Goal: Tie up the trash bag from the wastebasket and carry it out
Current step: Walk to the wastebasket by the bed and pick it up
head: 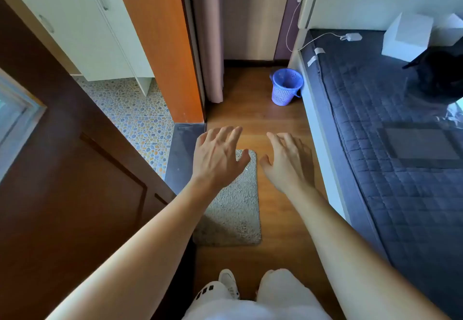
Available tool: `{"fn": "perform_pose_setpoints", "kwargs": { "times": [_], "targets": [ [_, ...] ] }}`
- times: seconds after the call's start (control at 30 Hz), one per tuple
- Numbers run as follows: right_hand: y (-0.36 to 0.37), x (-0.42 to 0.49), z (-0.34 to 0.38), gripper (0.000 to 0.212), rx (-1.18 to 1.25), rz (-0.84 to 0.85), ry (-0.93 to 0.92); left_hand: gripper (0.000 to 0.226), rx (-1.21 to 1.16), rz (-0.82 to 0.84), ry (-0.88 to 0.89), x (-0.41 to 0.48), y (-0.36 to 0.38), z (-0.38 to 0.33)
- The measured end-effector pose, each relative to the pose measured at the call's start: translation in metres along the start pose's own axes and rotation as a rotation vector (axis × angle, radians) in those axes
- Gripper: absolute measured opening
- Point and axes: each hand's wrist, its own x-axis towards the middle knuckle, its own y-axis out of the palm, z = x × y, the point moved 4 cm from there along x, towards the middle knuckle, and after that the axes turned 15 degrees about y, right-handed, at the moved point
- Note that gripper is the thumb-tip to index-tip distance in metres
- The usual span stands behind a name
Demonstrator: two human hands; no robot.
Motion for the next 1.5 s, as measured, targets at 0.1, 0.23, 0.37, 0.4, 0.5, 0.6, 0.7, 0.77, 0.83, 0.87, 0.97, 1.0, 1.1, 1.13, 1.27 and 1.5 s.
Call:
{"fn": "perform_pose_setpoints", "kwargs": {
  "times": [0.1, 0.23, 0.37, 0.4, 0.5, 0.6, 0.7, 0.77, 0.83, 0.87, 0.97, 1.0, 1.1, 1.13, 1.27, 1.5],
  "targets": [
    [0.003, 0.007, 0.002, 0.054, 0.001, 0.005, 0.0, 0.056, -0.004, -0.006, 0.024, 0.009, 0.004, 0.008],
    [0.011, 0.029, 0.002, 0.054, -0.01, 0.015, 0.017, 0.056, 0.006, -0.011, 0.032, 0.029, 0.013, 0.021],
    [0.019, 0.063, 0.0, 0.054, -0.014, 0.013, 0.02, 0.055, 0.008, -0.023, 0.041, 0.06, 0.026, 0.032],
    [0.021, 0.074, 0.0, 0.054, -0.009, 0.017, 0.022, 0.055, -0.002, -0.022, 0.042, 0.07, 0.03, 0.035],
    [0.028, 0.114, -0.002, 0.053, -0.008, 0.023, 0.034, 0.054, 0.019, -0.003, 0.039, 0.106, 0.041, 0.045],
    [0.036, 0.164, -0.006, 0.054, 0.007, 0.031, 0.043, 0.053, 0.046, 0.013, 0.055, 0.153, 0.052, 0.055],
    [0.04, 0.213, -0.012, 0.054, 0.01, 0.055, 0.04, 0.053, 0.052, 0.033, 0.054, 0.202, 0.06, 0.063],
    [0.042, 0.245, -0.016, 0.054, 0.0, 0.066, 0.028, 0.053, 0.053, 0.042, 0.041, 0.235, 0.064, 0.068],
    [0.044, 0.276, -0.02, 0.054, 0.001, 0.059, 0.019, 0.054, 0.058, 0.039, 0.031, 0.265, 0.067, 0.073],
    [0.044, 0.29, -0.022, 0.053, 0.004, 0.054, 0.012, 0.054, 0.061, 0.037, 0.029, 0.278, 0.069, 0.075],
    [0.048, 0.332, -0.026, 0.052, 0.021, 0.053, 0.006, 0.055, 0.059, 0.042, 0.016, 0.313, 0.078, 0.081],
    [0.048, 0.343, -0.026, 0.052, 0.026, 0.055, 0.005, 0.055, 0.053, 0.047, 0.011, 0.323, 0.08, 0.083],
    [0.052, 0.374, -0.025, 0.052, 0.021, 0.055, -0.01, 0.055, 0.049, 0.053, 0.004, 0.35, 0.088, 0.088],
    [0.053, 0.385, -0.024, 0.052, 0.025, 0.051, -0.013, 0.055, 0.044, 0.052, 0.004, 0.36, 0.091, 0.091],
    [0.063, 0.43, -0.023, 0.051, 0.03, 0.053, 0.008, 0.055, 0.019, 0.053, -0.006, 0.398, 0.104, 0.107],
    [0.092, 0.522, -0.003, 0.055, 0.018, 0.081, 0.046, 0.055, -0.003, 0.058, 0.035, 0.483, 0.128, 0.168]
  ]
}}
